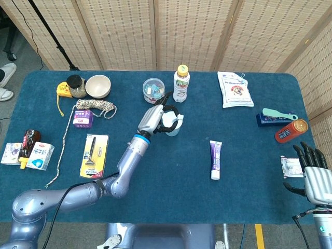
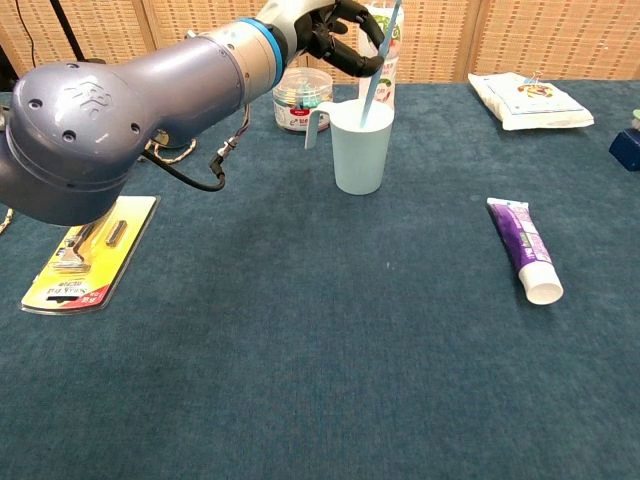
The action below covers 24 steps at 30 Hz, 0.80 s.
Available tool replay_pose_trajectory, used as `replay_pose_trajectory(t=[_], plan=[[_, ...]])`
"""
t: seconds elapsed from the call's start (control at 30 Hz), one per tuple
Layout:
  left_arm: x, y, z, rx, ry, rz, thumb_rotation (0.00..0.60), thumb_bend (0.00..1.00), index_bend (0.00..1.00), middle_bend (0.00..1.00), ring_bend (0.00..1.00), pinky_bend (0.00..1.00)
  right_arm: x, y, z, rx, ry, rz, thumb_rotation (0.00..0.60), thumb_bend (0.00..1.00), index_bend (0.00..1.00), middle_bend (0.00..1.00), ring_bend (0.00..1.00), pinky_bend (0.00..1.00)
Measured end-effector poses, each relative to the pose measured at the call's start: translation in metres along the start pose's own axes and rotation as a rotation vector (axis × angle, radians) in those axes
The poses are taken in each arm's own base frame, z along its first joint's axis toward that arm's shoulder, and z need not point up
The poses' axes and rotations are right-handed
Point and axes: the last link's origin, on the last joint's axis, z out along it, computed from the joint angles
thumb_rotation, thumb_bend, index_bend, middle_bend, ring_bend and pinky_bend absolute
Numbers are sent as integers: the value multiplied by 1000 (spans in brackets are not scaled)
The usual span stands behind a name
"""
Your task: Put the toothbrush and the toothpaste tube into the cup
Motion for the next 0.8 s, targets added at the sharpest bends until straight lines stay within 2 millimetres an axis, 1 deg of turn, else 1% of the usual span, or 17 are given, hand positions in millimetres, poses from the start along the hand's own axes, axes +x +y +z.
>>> replay_pose_trajectory(t=[0.03, 0.1, 0.27, 0.4, 0.6, 0.67, 0.73, 0.8], plan=[[-1, 0, 0, -1, -1, -1, 600, 404, 398, 0, 0, 0, 0, 0, 0, 0, -1, 1, 600, 0, 0, 0, 0, 0], [-2, -1, 1, 0, -1, -1, 600, 404, 355, 0, 0, 0, 0, 0, 0, 0, -2, 1, 600, 0, 0, 0, 0, 0], [-2, -4, 1, 8, -4, -4, 600, 403, 312, 0, 0, 0, -1, 0, 0, 0, -5, 1, 600, 0, 0, 0, 0, 0], [-1, -4, 1, 3, 2, -15, 600, 404, 222, 0, 0, 0, -1, 0, 0, 1, -6, 0, 600, 0, 0, 0, 0, 0], [8, -1, -5, -25, 17, -51, 600, 403, 181, 0, 0, 0, -1, -1, 0, 3, -8, 1, 600, 0, 0, 0, 0, 0], [12, 0, -8, -40, 25, -47, 600, 401, 145, 0, 0, 0, -1, -1, 0, 4, -9, 2, 600, 0, 0, 0, 0, 0], [17, 0, -14, -63, 33, -29, 600, 394, 61, 0, 0, 0, -1, -1, -1, 8, -12, 0, 600, 0, 0, 0, 0, 0], [23, -1, -21, -87, 39, 6, 600, 388, 8, 0, 0, 0, -2, 0, -1, 8, -16, -3, 600, 0, 0, 0, 0, 0]])
